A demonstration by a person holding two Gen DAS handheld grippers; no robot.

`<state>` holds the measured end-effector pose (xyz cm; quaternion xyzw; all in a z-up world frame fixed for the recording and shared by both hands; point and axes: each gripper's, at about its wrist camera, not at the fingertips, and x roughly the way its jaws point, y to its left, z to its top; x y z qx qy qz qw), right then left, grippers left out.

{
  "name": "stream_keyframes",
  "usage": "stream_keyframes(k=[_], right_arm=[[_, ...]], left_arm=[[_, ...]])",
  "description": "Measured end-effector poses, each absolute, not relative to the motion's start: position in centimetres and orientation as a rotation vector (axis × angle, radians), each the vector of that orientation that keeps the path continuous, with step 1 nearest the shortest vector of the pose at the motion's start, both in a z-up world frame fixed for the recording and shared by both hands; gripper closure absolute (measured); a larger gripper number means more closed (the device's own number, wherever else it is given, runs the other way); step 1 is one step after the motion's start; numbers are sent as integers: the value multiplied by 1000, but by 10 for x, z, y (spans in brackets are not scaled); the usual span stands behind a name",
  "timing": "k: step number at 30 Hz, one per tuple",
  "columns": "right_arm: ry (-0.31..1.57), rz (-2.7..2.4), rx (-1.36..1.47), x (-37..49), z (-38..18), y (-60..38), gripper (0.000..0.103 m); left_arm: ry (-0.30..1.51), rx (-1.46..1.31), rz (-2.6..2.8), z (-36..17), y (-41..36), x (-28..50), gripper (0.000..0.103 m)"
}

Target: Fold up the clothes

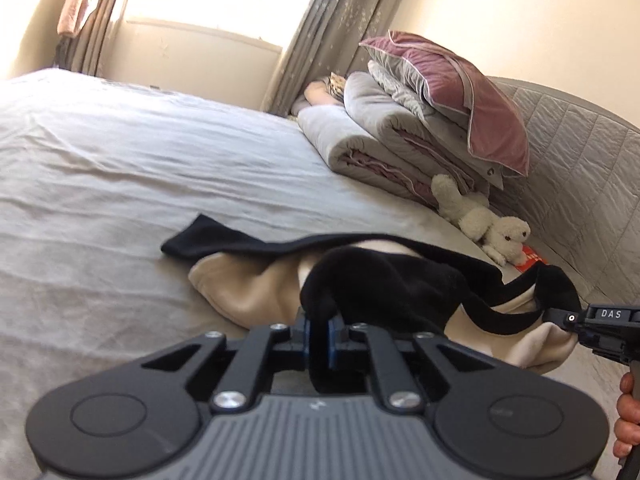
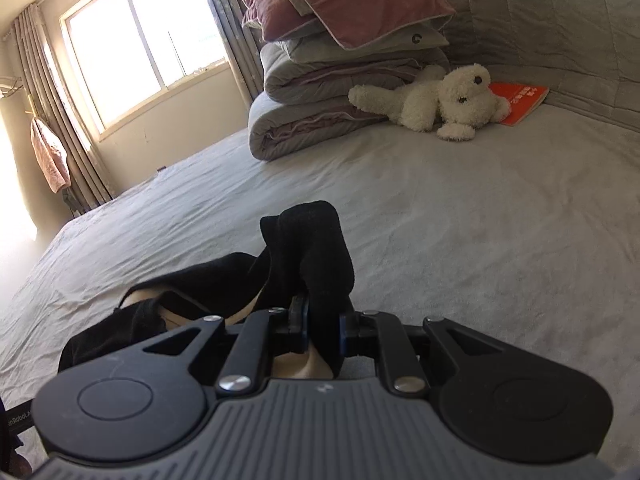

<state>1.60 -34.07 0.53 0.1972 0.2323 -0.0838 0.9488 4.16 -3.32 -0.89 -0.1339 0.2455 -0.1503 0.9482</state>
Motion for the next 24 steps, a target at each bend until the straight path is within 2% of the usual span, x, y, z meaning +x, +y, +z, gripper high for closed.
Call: stream_keyframes(k=[12,24], right_arm=[[266,-139,346,4,55,-296,88],[31,-35,137,-33,99,-241,88]], left_arm=[[322,-217,-75,45,13,-12,96],[203,-198,45,107,60,-59,96]])
